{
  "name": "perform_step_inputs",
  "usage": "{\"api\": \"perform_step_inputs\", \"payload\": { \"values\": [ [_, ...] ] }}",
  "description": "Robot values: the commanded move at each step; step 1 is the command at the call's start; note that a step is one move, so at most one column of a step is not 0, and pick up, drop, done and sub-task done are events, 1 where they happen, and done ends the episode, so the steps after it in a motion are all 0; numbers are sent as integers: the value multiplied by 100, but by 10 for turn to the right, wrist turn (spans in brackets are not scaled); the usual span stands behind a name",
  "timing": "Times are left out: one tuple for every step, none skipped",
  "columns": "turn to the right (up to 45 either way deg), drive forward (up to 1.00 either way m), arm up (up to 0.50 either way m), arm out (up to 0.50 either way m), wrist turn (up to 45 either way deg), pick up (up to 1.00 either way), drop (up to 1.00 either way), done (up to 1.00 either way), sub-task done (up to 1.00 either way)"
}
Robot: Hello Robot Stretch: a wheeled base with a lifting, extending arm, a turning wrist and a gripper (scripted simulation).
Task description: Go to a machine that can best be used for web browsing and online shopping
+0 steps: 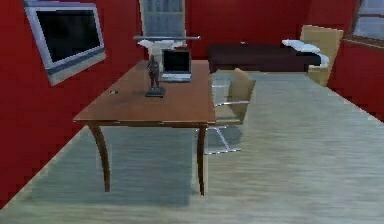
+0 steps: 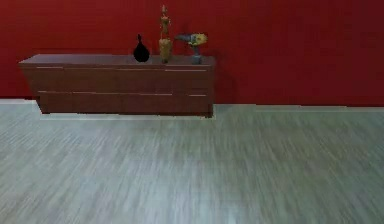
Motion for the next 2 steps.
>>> {"api": "perform_step_inputs", "payload": {
  "values": [
    [270, 0, 0, 0, 0, 0, 0, 0, 0],
    [0, 100, 0, 0, 0, 0, 0, 0, 0]
  ]
}}
